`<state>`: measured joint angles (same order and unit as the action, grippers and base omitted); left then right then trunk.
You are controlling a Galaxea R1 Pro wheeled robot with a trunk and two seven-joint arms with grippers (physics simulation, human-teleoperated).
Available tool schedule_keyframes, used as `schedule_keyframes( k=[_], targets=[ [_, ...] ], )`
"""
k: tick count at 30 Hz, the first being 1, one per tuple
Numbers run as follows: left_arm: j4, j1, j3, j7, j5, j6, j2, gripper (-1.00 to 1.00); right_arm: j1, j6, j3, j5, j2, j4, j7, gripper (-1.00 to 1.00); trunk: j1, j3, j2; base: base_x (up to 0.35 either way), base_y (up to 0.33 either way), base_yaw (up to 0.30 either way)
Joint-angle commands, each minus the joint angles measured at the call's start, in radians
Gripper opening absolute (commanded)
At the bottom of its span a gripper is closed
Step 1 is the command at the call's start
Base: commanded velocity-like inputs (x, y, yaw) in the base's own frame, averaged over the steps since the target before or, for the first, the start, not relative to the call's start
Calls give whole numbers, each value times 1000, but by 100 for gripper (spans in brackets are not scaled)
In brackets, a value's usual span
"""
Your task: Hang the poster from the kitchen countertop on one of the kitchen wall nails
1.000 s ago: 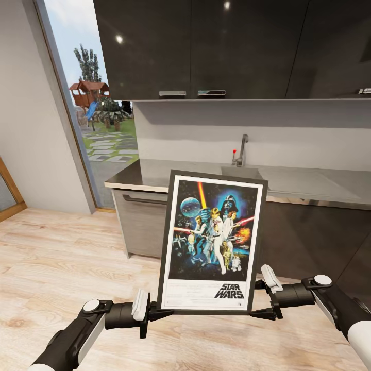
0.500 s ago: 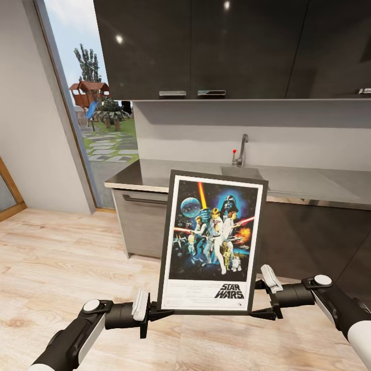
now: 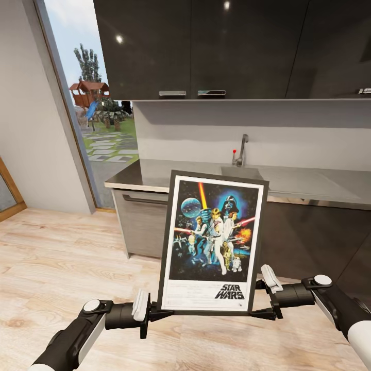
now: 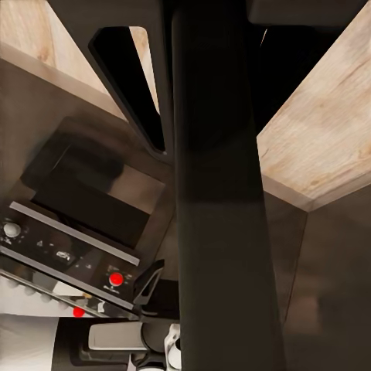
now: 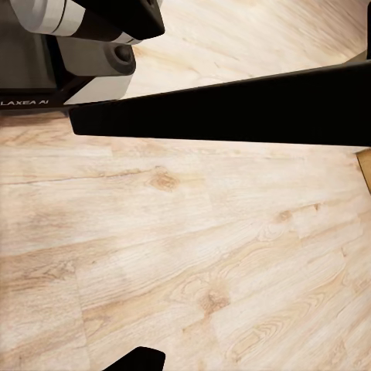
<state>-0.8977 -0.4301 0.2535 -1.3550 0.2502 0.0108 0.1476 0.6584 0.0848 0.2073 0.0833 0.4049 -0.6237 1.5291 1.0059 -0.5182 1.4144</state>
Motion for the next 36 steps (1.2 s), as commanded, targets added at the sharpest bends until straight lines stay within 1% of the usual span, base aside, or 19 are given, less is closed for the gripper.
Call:
schedule_keyframes(
  k=[1,11,12,36],
  targets=[
    [0,-1,4,2,6,4,1,-100,1,9,7,9,2,1,-1,100,0,-1,1,0,0,0],
    [0,-1,4,2,6,5,1,-100,1,9,7,9,2,1,-1,100,0,-1,1,0,0,0],
    [0,-1,4,2,6,5,1,-100,1,9,7,9,2,1,-1,-100,0,-1,1,0,0,0],
    [0,-1,4,2,6,5,1,-100,1,9,7,9,2,1,-1,-100,0,-1,1,0,0,0]
  ],
)
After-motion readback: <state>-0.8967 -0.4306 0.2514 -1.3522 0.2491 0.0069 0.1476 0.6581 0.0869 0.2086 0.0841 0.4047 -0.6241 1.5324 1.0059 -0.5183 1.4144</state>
